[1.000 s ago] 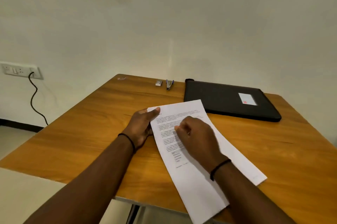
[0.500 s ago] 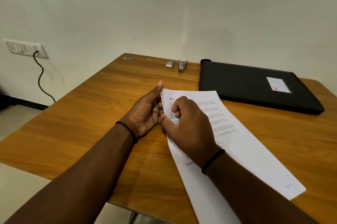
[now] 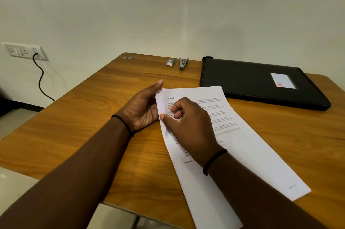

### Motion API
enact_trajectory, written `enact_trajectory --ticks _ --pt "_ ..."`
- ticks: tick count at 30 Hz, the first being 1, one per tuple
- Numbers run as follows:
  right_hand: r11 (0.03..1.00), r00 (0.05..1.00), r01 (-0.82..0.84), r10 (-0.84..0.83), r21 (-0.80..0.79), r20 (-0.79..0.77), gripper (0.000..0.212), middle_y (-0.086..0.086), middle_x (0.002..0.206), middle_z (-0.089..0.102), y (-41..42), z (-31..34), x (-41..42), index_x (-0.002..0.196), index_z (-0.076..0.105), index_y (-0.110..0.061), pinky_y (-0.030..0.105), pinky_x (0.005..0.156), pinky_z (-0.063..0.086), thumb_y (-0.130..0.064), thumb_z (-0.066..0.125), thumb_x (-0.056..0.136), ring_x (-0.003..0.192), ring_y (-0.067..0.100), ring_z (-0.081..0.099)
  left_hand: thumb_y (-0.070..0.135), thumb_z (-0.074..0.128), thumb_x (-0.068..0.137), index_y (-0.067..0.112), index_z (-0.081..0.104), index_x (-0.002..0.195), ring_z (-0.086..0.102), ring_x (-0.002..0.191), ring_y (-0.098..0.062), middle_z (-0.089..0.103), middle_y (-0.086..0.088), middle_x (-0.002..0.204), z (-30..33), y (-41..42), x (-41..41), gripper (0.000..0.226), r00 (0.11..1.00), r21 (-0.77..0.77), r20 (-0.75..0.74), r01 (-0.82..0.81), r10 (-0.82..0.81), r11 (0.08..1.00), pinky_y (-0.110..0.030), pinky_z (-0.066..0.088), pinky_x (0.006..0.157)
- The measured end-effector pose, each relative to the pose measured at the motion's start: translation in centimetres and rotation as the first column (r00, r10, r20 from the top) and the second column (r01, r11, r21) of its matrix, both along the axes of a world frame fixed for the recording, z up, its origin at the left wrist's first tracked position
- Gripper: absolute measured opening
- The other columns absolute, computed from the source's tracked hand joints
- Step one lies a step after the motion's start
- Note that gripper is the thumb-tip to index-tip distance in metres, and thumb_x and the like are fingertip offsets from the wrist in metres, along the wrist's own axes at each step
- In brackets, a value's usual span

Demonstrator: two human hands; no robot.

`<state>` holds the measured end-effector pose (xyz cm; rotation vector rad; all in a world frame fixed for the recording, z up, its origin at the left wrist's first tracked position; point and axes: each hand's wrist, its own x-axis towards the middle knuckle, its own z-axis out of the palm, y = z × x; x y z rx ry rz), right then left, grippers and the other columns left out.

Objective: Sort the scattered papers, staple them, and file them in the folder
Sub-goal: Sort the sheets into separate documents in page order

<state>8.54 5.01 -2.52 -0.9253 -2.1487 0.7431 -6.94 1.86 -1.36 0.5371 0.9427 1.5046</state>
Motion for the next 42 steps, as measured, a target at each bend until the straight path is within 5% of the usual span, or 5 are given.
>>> enact_trajectory --ticks 16,24,28,37,42 --pt "0.977 0.962 0.097 -0.140 -0.188 -0.233 0.024 -0.008 0.070 0.070 0.4 0.2 0.5 0.076 0.068 -0.017 0.025 0.060 0.056 -0.039 0.075 0.083 0.065 0.010 0.068 0.003 0.036 0.097 0.000 0.067 0.107 0.067 0.102 -0.035 0.067 -0.025 0.118 -0.2 0.5 -0.6 0.033 0.998 -0.050 0.039 0.049 -0.047 0.998 -0.046 0.056 0.090" --pt "0.962 0.914 0.248 -0.272 -0.115 -0.301 0.055 -0.007 0.100 0.059 1.0 0.9 0.8 0.133 0.038 -0.031 0.016 0.058 0.053 -0.009 0.066 0.091 0.073 0.009 0.064 -0.015 0.039 0.092 0.003 0.055 0.129 0.065 0.111 -0.035 0.062 -0.024 0.130 0.0 0.3 -0.6 0.044 0.997 -0.023 0.010 0.074 -0.073 0.997 -0.042 0.059 0.085" --pt "0.958 0.951 0.280 -0.268 0.063 -0.155 0.014 0.000 0.104 0.066 1.5 0.5 0.9 0.102 0.069 -0.022 0.011 0.069 0.042 -0.017 0.057 0.097 0.088 0.010 0.060 -0.018 0.043 0.089 0.008 0.055 0.135 0.066 0.111 -0.033 0.062 -0.022 0.131 0.0 0.4 -0.7 0.054 0.995 0.011 -0.024 0.097 -0.097 0.995 -0.041 0.059 0.086" --pt "0.956 0.960 0.204 -0.238 0.211 0.149 0.059 -0.005 0.103 0.054 0.7 0.9 0.9 0.107 0.061 -0.023 0.025 0.074 0.046 -0.072 0.062 0.075 0.094 0.011 0.049 -0.009 0.059 0.084 0.014 0.062 0.119 0.070 0.101 -0.030 0.071 -0.015 0.117 0.2 0.3 0.0 0.043 0.989 0.021 -0.138 0.061 -0.058 0.998 -0.041 0.060 0.080" --pt "0.958 0.937 0.221 -0.261 0.184 0.230 0.029 -0.007 0.094 0.049 0.6 1.1 0.6 0.102 0.060 -0.024 0.023 0.071 0.044 -0.050 0.062 0.089 0.088 0.014 0.053 0.000 0.063 0.088 0.012 0.061 0.127 0.070 0.100 -0.026 0.070 -0.013 0.118 0.1 0.5 0.1 0.041 0.978 0.012 -0.205 0.033 -0.030 0.999 -0.038 0.062 0.076"
